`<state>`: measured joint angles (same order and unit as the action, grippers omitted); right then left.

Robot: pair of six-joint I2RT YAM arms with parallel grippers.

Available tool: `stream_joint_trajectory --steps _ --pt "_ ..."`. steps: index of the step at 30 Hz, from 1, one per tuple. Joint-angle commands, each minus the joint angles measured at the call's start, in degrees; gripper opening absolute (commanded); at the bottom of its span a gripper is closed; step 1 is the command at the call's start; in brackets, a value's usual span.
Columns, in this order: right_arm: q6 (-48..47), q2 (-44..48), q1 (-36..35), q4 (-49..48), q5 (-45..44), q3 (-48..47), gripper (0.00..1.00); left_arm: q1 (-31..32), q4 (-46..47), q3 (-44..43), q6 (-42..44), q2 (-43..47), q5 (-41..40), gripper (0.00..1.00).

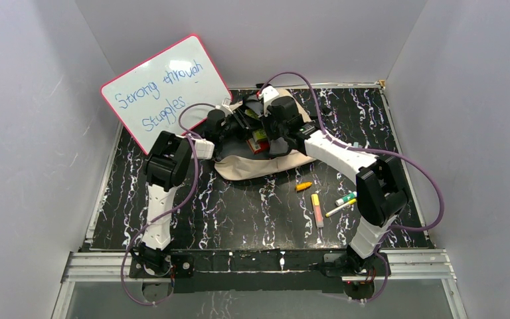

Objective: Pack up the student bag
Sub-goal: Place the book in the student bag.

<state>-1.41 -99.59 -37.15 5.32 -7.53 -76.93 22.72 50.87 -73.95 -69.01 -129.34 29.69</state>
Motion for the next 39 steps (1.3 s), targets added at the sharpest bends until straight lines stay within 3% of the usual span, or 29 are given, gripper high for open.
stream_joint_trajectory --steps 1,5,9,10,12,21,39 --pt "-0.66 4.73 -0.38 -6.98 -0.54 0.26 0.00 0.54 -1.26 -1.14 2.38 2.16 -0.08 0.41" --pt "-1.00 4.78 -0.47 -7.12 -1.21 0.55 0.00 0.48 -6.80 -1.75 4.43 3.45 -0.50 0.58" --pt "-1.24 4.85 -0.46 -7.10 -1.41 0.76 0.00 0.48 -13.40 -3.16 7.25 5.11 -1.10 0.65" --pt "-1.35 4.91 -0.44 -7.17 -1.55 0.81 0.00 0.48 -14.47 -3.37 7.68 5.59 -1.39 0.77" --pt "-1.55 4.93 -0.34 -7.17 -1.90 0.96 0.00 0.48 -16.85 -3.78 8.75 6.82 -2.10 0.87" --pt "-2.01 5.63 -0.28 -7.53 -3.10 2.25 0.00 0.40 -36.63 -6.63 18.49 13.44 -10.03 0.89" --pt "-7.57 5.86 -0.23 -4.67 -3.05 3.44 0.00 -0.48 -56.12 5.90 36.26 39.64 -24.78 0.89"
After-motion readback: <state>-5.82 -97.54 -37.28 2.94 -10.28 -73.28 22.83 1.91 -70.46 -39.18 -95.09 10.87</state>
